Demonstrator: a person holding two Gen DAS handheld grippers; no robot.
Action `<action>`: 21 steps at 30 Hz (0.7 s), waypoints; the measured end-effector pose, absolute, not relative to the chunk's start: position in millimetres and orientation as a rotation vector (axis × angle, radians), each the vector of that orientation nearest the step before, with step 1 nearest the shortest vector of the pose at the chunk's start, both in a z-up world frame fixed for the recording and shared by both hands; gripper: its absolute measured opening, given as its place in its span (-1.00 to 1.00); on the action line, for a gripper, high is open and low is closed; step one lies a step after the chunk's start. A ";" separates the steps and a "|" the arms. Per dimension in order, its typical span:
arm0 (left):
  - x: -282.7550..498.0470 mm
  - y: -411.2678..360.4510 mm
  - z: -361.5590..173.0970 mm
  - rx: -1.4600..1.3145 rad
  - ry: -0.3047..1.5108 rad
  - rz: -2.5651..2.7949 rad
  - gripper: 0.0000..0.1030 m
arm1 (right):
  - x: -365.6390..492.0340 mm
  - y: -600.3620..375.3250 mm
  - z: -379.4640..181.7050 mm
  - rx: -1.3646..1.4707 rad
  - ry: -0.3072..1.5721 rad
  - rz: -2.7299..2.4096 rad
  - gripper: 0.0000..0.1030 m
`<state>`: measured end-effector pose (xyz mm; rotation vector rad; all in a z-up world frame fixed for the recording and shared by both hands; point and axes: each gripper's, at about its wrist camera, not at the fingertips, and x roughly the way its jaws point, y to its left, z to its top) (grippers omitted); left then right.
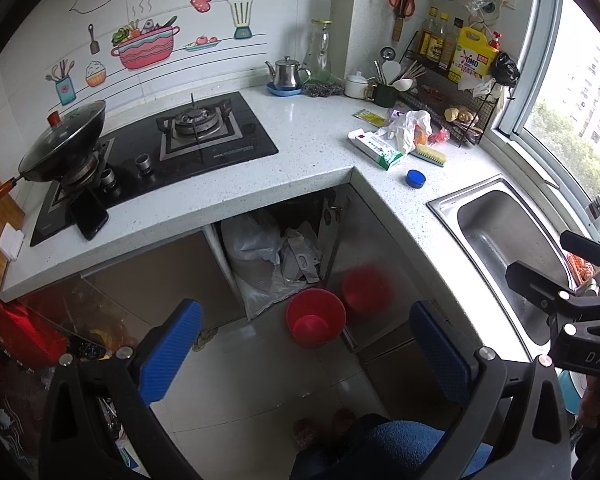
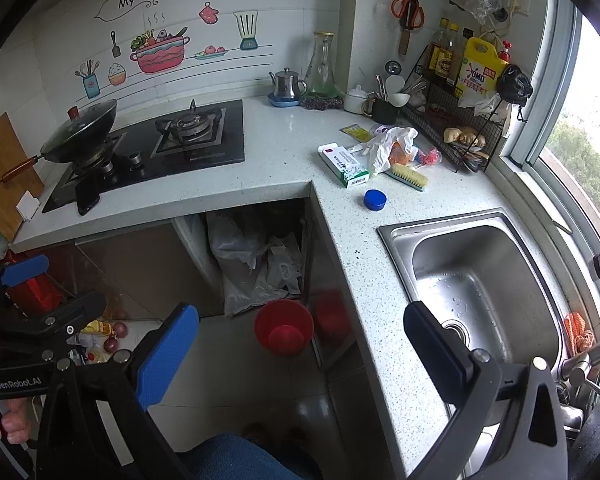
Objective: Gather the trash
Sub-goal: 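Reach the right tool to the blue round lid and close on it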
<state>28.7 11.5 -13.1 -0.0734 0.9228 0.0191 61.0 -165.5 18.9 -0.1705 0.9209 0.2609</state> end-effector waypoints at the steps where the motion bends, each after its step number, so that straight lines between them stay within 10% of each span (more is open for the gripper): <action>1: 34.2 12.1 -12.6 -0.067 0.926 0.012 1.00 | 65.1 -167.1 19.9 -0.171 0.918 0.258 0.99; 21: 236.2 -32.7 -41.9 -0.019 1.013 -0.092 1.00 | 243.1 -204.7 -18.3 -0.126 0.986 0.282 0.99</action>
